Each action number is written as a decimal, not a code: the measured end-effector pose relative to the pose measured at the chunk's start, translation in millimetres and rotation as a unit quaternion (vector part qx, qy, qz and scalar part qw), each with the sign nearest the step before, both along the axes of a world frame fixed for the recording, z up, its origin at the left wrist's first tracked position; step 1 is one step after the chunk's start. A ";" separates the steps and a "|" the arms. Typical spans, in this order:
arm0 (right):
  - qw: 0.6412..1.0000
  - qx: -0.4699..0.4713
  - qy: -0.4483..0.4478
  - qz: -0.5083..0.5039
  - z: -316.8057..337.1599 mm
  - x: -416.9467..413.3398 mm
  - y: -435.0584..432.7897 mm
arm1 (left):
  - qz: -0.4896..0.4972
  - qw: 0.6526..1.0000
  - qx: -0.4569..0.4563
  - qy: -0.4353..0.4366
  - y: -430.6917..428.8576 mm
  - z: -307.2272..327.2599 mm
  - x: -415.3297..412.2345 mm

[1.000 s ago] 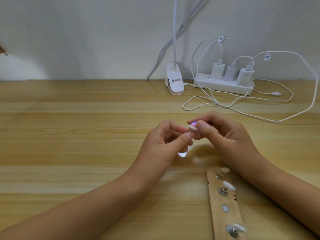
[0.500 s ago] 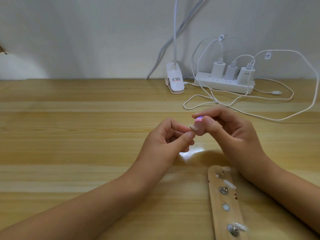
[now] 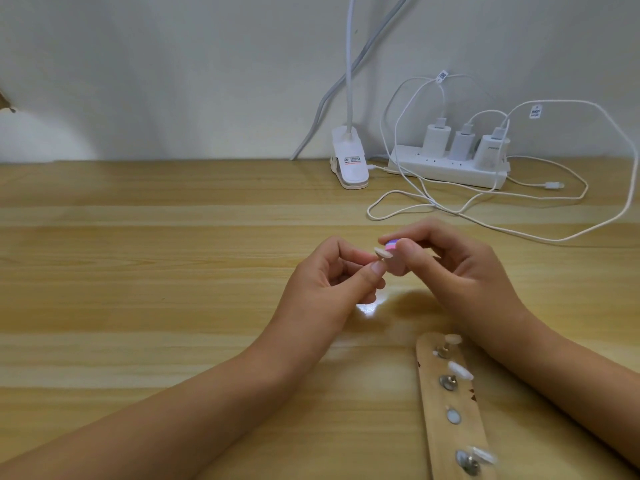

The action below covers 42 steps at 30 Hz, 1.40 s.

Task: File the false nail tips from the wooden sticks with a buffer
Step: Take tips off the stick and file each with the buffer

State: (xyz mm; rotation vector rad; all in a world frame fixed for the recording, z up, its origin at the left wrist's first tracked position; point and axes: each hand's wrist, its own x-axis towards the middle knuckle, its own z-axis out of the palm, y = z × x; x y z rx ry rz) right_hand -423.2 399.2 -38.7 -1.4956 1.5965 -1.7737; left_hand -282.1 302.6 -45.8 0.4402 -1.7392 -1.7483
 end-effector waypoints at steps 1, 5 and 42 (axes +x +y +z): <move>1.000 -0.006 0.006 -0.007 -0.4 -0.5 0.0 | 0.000 1.000 0.000 0.001 0.0 0.0 -0.2; 1.000 -0.005 0.010 -0.006 0.0 -0.1 -0.7 | 0.002 1.000 0.001 0.001 -0.7 0.0 -0.2; 1.000 -0.008 0.016 -0.014 1.1 0.7 0.1 | 0.008 1.000 0.003 0.005 -0.8 -0.6 -1.0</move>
